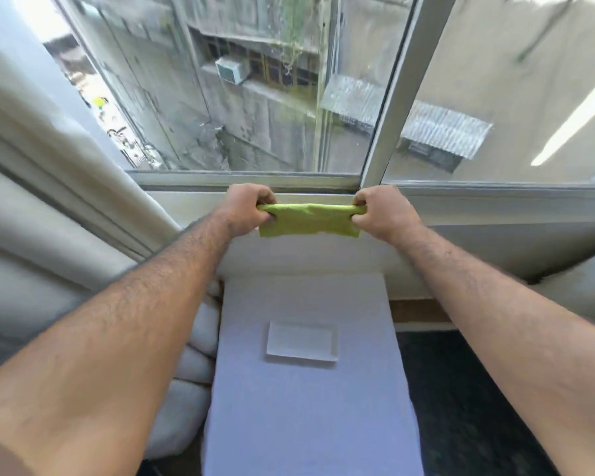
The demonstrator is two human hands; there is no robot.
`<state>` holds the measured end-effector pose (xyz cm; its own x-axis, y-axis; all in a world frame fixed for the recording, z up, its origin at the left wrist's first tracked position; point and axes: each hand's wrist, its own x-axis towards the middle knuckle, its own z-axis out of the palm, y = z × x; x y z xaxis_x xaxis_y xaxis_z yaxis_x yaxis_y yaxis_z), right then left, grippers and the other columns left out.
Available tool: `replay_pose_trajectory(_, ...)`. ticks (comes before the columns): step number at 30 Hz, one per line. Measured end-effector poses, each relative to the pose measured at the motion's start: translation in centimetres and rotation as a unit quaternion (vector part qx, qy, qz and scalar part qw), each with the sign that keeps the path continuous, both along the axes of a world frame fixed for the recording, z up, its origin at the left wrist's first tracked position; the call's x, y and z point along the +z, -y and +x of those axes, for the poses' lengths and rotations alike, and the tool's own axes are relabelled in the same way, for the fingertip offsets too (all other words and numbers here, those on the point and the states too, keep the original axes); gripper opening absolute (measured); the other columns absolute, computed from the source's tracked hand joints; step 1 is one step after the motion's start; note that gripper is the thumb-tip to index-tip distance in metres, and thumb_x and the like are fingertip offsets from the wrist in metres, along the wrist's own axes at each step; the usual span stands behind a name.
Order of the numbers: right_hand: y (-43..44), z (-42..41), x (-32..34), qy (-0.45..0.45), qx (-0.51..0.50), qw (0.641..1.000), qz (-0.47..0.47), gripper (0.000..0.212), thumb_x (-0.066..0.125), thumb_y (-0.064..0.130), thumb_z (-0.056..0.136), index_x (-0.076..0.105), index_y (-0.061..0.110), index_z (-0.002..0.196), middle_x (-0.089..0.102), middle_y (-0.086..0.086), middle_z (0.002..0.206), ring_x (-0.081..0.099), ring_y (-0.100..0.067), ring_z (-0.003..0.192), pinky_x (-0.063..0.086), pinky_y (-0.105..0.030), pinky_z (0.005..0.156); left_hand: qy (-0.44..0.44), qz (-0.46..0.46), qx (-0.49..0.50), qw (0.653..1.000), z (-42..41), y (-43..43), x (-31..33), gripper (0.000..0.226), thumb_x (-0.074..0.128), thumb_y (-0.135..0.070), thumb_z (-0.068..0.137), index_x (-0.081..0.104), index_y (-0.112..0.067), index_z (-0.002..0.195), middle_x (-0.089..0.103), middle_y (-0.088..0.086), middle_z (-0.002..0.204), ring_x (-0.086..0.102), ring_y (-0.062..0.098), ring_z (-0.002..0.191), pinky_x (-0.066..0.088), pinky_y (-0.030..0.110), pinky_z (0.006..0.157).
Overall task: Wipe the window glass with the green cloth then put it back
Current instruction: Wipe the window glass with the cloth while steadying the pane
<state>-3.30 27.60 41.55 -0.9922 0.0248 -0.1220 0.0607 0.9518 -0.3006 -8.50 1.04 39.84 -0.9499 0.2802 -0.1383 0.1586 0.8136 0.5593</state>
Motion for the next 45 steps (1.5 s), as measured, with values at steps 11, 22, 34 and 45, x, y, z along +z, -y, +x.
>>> replay_pose_trajectory(11,-0.1,-2.6,27.3,-0.23,0.046,0.971,-0.05,0.025,0.081,0.018,0.088,0.082,0.008,0.111,0.081,-0.014,0.099,0.064,-0.022,0.083,0.053,-0.03,0.082,-0.124,0.172,0.065,0.975,-1.5,2.4,27.0,0.019,0.07,-0.006,0.087,0.07,-0.007,0.106,0.065,0.007,0.094,0.06,0.022,0.089,0.055,0.033,0.079)
replay_pose_trajectory(22,2.5,-2.3,48.1,-0.432,0.046,0.894,-0.109,0.019,0.08,0.014,0.088,0.083,0.006,0.106,0.081,-0.012,0.093,0.075,-0.027,0.085,0.056,-0.03,0.075,-0.302,0.4,0.135,0.854,-2.2,3.4,47.8,0.03,0.072,-0.008,0.085,0.068,-0.011,0.115,0.071,0.003,0.104,0.065,0.022,0.098,0.057,0.031,0.074)
replay_pose_trajectory(34,2.0,-6.7,50.4,-0.489,0.118,0.864,0.025,0.058,0.077,0.048,0.093,0.067,0.01,0.135,0.071,-0.014,0.138,0.066,-0.027,0.131,0.051,-0.039,0.115,-0.552,0.181,0.109,0.807,-5.6,3.4,60.2,0.029,0.071,0.002,0.085,0.075,-0.006,0.113,0.079,0.016,0.11,0.074,0.03,0.101,0.053,0.027,0.083)
replay_pose_trajectory(45,-6.2,-16.2,52.0,-0.609,-0.052,0.785,0.104,0.104,0.045,0.067,0.103,-0.004,0.003,0.169,-0.008,-0.013,0.18,-0.002,-0.028,0.168,0.014,-0.05,0.137,-0.62,-0.007,0.167,0.767,-13.5,0.6,60.3,0.024,0.065,0.005,0.088,0.074,-0.005,0.107,0.075,0.023,0.095,0.063,0.04,0.106,0.056,0.049,0.086)
